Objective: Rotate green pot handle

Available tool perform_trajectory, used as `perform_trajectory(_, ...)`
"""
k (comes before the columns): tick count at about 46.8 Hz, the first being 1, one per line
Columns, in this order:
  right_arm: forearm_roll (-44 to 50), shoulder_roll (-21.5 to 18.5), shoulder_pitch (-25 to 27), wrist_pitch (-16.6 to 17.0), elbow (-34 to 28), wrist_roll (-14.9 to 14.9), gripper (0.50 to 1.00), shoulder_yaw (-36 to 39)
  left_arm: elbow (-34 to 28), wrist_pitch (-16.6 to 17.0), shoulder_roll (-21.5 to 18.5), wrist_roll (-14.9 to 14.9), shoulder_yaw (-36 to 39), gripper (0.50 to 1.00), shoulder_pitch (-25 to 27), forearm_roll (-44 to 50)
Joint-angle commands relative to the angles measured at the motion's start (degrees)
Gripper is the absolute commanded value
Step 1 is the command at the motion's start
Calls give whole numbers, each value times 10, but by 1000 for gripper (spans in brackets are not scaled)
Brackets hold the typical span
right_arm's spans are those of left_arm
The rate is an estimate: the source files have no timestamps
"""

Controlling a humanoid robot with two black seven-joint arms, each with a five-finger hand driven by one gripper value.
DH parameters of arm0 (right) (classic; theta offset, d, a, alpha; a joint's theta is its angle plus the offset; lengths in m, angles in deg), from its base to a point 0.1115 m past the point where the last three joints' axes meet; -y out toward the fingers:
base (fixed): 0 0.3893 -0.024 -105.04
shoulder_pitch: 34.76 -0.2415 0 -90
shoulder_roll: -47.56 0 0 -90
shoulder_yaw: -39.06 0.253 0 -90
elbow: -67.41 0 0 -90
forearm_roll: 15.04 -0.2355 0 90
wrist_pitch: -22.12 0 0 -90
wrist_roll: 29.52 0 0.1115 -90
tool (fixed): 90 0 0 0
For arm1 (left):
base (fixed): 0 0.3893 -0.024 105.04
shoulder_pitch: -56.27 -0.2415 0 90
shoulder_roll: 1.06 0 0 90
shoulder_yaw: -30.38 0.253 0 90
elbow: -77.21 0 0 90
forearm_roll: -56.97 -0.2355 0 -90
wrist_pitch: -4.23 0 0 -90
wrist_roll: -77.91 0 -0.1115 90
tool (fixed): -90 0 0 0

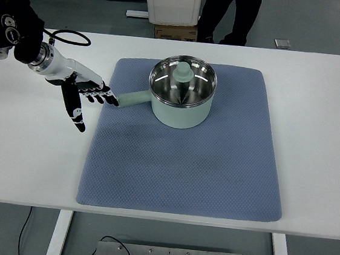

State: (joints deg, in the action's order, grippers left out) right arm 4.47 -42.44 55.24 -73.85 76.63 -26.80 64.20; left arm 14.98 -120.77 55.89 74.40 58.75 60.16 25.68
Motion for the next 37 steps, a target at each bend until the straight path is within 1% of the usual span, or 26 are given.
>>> perform_trajectory(1,0,0,0,0,0,0,1000,0,-1,0,-1,0,0,1000,2,0)
perform_trajectory(6,0,0,0,0,0,0,1000,0,0,0,-17,0,0,1000,5,-6)
perform_trajectory(11,0,0,0,0,0,0,1000,0,0,0,-30,2,-2,1000,18,-9)
perform_trajectory(17,0,0,0,0,0,0,1000,0,2,0,-54,8,-15,1000,42,25)
perform_trajectory(22,0,0,0,0,0,0,1000,0,18,0,-68,7,-52,1000,49,114)
perform_trajectory(28,0,0,0,0,0,0,1000,0,40,0,-78,7,-114,1000,46,227)
perform_trajectory(37,0,0,0,0,0,0,1000,0,72,0,-77,8,-174,1000,13,391)
